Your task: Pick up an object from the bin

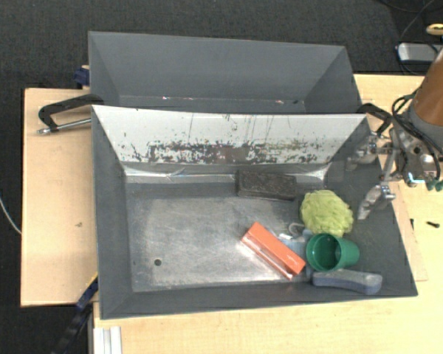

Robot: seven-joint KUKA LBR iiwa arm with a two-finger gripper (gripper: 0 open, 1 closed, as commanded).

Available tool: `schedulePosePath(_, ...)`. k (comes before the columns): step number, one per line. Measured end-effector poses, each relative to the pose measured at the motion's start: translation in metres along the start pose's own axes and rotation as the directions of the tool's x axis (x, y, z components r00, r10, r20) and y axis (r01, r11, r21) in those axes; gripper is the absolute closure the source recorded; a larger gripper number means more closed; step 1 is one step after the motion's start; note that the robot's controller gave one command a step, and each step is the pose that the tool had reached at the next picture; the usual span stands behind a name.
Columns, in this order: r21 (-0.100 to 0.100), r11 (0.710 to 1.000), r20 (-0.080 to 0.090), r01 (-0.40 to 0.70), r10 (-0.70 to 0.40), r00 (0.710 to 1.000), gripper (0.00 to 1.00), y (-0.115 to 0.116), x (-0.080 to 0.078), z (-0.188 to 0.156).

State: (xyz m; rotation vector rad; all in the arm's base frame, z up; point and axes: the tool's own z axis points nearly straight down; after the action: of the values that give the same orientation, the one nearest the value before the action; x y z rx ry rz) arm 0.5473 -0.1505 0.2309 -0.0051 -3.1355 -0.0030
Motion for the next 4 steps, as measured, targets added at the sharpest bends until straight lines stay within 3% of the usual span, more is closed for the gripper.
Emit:
schedulePosePath(1, 0.002, 1.0, 0.009, 0.003, -0.003, 1.0, 0.0, 0.001, -0.002, -0.005)
schedulePosePath(2, 0.004, 0.999, 0.015, 0.036, -0.036, 0.999, 0.0, 0.014, -0.012, 0.045)
schedulePosePath(3, 0.004, 0.979, 0.011, 0.205, -0.205, 0.979, 0.0, 0.025, -0.009, 0.114)
schedulePosePath(4, 0.003, 0.998, 0.006, -0.056, 0.056, 0.998, 1.0, 0.031, -0.01, 0.153)
